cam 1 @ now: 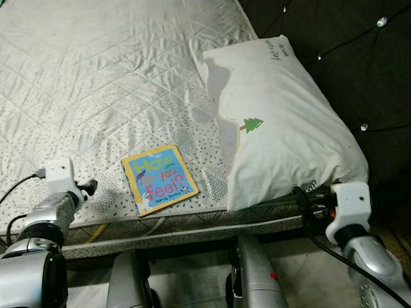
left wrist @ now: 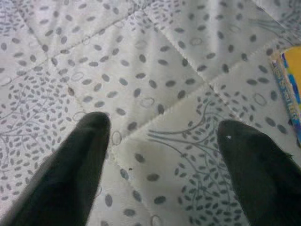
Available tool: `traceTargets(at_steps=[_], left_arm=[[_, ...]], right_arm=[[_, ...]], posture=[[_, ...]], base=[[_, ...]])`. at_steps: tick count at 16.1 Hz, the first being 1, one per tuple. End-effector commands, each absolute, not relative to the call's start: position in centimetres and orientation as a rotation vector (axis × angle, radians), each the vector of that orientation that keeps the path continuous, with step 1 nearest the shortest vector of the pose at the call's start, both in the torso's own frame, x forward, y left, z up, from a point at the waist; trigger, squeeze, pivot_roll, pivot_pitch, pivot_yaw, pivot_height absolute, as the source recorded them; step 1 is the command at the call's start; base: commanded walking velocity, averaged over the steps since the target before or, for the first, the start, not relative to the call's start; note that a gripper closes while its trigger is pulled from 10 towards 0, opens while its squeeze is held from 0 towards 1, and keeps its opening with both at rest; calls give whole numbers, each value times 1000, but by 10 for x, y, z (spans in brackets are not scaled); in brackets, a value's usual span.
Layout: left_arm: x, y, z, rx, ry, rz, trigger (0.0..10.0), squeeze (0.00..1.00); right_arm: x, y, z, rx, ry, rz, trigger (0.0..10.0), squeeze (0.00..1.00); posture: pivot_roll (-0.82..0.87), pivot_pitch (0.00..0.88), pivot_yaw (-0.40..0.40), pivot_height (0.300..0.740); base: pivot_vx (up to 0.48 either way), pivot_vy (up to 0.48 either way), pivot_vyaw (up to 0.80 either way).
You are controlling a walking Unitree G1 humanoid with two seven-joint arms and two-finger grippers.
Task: Clean up the room
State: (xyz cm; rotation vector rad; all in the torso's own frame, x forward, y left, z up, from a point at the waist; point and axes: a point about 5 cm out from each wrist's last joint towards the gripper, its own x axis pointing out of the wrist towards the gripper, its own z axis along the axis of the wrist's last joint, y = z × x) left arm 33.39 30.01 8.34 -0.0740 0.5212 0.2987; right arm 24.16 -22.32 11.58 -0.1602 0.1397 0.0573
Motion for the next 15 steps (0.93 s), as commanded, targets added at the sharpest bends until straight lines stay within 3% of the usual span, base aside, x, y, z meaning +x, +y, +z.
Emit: traceTargets(at_steps=[1,3,4,8,15], left_arm=[[333,304,85,-65,525,312,10000,1000],[333,305,86,-66,517,322,10000,1000],[336,301,88,-76,488,314,10000,0],[335,292,81,-95,495,252,10000,0],[333,318,98,-10,484,308,10000,0]], right_arm=[[237,-224,117,-158,147,57,10000,0],[228,-219,120,-107,158,88,10000,0],[228,-217,124,-105,158,76,10000,0],[221,-215,119,-96,190,85,10000,0],[201,-226,119,-112,241,51,10000,0]], posture=[[-217,251,-26,580],[-215,290,-25,580],[-207,307,-22,580],[-184,334,-26,580],[-216,379,-23,580]], base=[[0,0,0],[0,0,0],[0,0,0],[0,0,0],[0,0,0]])
